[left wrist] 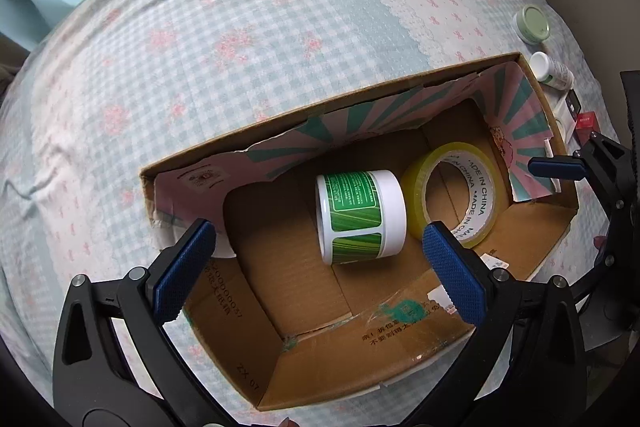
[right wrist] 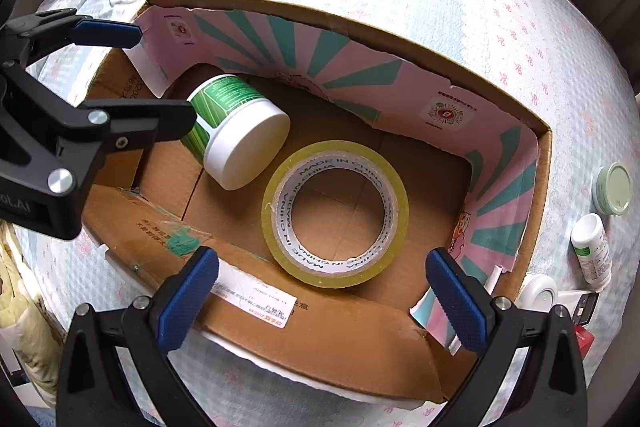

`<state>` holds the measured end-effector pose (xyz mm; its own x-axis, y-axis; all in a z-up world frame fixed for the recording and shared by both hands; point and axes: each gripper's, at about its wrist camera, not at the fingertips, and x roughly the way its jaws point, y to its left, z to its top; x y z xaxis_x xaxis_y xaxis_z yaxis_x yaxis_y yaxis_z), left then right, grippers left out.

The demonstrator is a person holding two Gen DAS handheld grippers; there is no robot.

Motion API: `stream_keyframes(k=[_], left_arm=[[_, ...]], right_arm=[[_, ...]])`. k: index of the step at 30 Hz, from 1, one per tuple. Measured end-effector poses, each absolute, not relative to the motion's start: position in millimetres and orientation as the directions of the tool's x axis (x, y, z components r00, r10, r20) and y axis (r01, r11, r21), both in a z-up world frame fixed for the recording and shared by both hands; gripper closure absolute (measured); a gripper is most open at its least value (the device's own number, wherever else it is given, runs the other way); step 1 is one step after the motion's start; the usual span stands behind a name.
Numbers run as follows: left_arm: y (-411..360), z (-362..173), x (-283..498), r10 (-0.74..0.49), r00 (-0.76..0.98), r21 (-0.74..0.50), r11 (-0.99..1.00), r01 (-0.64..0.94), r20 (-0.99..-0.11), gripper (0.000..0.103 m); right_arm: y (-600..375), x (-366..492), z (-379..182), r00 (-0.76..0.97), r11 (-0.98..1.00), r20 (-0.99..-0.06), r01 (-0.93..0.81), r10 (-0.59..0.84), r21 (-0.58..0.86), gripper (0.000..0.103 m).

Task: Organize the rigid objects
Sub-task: 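Release the white jar and tape roll into the box and lift both tools, then grasp the small white cream jar with the left tool while the right tool grasps the green-lidded jar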

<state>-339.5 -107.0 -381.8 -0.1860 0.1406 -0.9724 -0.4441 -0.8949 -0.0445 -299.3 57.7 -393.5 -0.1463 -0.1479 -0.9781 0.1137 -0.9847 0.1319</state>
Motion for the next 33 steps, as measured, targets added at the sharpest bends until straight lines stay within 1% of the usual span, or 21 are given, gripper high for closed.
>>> stream_keyframes(k=[3,9,11,13,16,20,27,33], left_arm=[[-113,-368,-334,0.138,-0.198,-0.042,-0.904,-0.425,-0.97,0.0],[-131,-319,-309,0.146,-0.26,-0.045,-0.932,-0.359,-0.954,0.0],[-139,-301,-296,0.149,-0.284,-0.046,-0.939,-0.34,-0.947,0.0],[-144,-284,-282,0.149,-0.308,-0.045,-0.946,-0.322,-0.94,0.0],[-150,-263,-259,0.147,-0.339,-0.046,-0.956,-0.289,-0.929,0.0],[-149,-237,-227,0.168,-0.368,-0.077,-0.965,-0.25,-0.915,0.0],[-104,-210,-175,0.144,-0.411,-0.027,-0.96,-0.278,-0.9,0.0],[-40,-200,-141,0.184,-0.409,-0.064,-0.955,-0.289,-0.894,0.0]], right_arm=[[59,-294,-381,-0.157,-0.99,-0.98,0.092,-0.125,0.111,0.0],[64,-275,-338,-0.213,-0.993,-0.971,0.056,-0.11,0.1,0.0],[42,-245,-306,-0.241,-0.994,-0.965,0.048,-0.105,0.097,0.0],[38,-247,-298,-0.275,-0.995,-0.956,0.031,-0.103,0.098,0.0],[50,-240,-277,-0.326,-0.994,-0.94,-0.019,-0.097,0.11,0.0],[68,-216,-245,-0.388,-0.985,-0.918,-0.113,-0.08,0.133,0.0],[110,-168,-209,-0.451,-0.964,-0.893,-0.229,-0.015,0.132,0.0],[167,-122,-197,-0.484,-0.959,-0.874,-0.265,0.041,0.101,0.0]])
